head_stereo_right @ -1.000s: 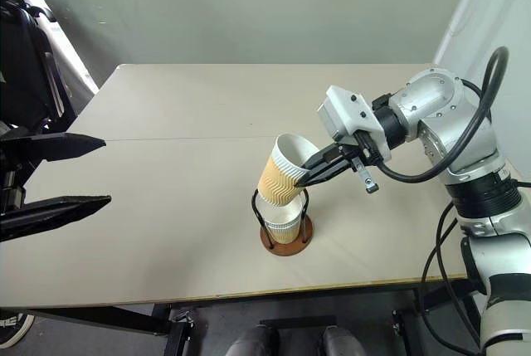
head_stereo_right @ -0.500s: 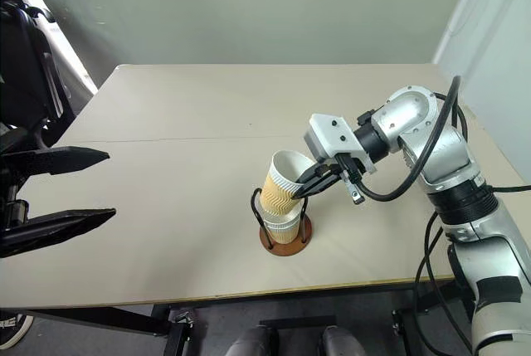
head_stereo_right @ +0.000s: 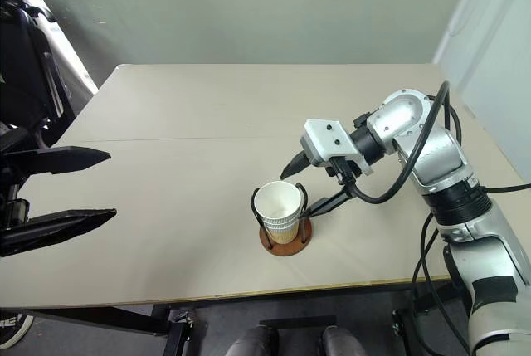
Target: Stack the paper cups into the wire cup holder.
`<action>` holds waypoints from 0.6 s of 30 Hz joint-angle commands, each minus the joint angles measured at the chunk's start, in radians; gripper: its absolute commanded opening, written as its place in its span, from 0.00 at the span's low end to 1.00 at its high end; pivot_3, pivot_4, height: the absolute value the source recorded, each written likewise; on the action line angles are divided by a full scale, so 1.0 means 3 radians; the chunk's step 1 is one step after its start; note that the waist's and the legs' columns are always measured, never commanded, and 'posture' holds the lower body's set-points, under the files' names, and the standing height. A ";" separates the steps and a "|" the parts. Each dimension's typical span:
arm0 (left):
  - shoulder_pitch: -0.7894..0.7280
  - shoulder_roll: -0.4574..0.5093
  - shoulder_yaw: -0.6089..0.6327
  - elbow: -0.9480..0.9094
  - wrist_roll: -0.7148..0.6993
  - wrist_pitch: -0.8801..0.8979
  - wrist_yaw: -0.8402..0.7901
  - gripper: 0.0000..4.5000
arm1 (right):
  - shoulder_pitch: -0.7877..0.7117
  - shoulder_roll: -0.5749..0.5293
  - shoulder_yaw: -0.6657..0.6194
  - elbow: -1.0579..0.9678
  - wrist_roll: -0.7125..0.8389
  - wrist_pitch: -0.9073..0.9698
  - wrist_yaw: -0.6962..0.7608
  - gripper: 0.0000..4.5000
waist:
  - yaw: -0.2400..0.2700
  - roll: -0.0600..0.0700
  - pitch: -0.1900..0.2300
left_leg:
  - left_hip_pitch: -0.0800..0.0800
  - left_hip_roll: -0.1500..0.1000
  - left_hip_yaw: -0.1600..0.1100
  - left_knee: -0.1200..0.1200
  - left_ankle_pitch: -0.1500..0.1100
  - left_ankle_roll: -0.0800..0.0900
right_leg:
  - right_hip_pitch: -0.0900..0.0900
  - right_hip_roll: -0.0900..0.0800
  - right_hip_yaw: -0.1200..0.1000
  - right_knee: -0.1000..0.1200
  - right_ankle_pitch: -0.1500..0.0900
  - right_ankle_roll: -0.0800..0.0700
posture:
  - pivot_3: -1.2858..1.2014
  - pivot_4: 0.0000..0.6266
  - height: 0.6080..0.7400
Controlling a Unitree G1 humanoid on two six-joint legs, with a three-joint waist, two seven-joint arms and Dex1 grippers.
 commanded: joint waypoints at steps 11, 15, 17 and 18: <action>-0.0653 0.0236 -0.0964 0.0687 0.0364 -0.0506 -0.0332 1.00 | 0.1901 -0.1328 -0.2758 -0.0203 0.1193 0.0994 -0.0201 0.99 | 0.0079 -0.0032 -0.0003 | -0.0001 -0.0007 -0.0005 0.0000 -0.0035 -0.0029 | 0.0002 0.0009 0.0016 -0.0005 -0.0002 0.0027 | 0.52 0.24 1.00; -0.0723 0.0230 -0.1042 0.0777 0.0430 -0.0508 -0.0344 1.00 | 0.1918 -0.1462 -0.2888 -0.0148 0.1268 0.0934 -0.0309 0.99 | 0.0044 -0.0024 0.0000 | 0.0008 0.0004 -0.0002 -0.0001 -0.0037 -0.0031 | 0.0003 0.0026 0.0029 -0.0003 -0.0003 0.0035 | 0.52 0.24 1.00; -0.0711 0.0213 -0.1033 0.0764 0.0452 -0.0490 -0.0333 1.00 | 0.1926 -0.1508 -0.2862 -0.0153 0.1300 0.0916 -0.0306 0.99 | 0.0044 -0.0024 0.0000 | 0.0009 0.0008 -0.0002 0.0000 -0.0037 -0.0029 | 0.0005 0.0030 0.0030 -0.0002 -0.0006 0.0040 | 0.52 0.24 1.00; -0.0703 0.0207 -0.1028 0.0756 0.0455 -0.0482 -0.0330 1.00 | 0.1930 -0.1521 -0.2841 -0.0148 0.1304 0.0897 -0.0310 0.99 | 0.0044 -0.0024 0.0000 | 0.0009 0.0009 -0.0002 0.0000 -0.0038 -0.0027 | 0.0006 0.0032 0.0031 -0.0002 -0.0009 0.0044 | 0.52 0.24 1.00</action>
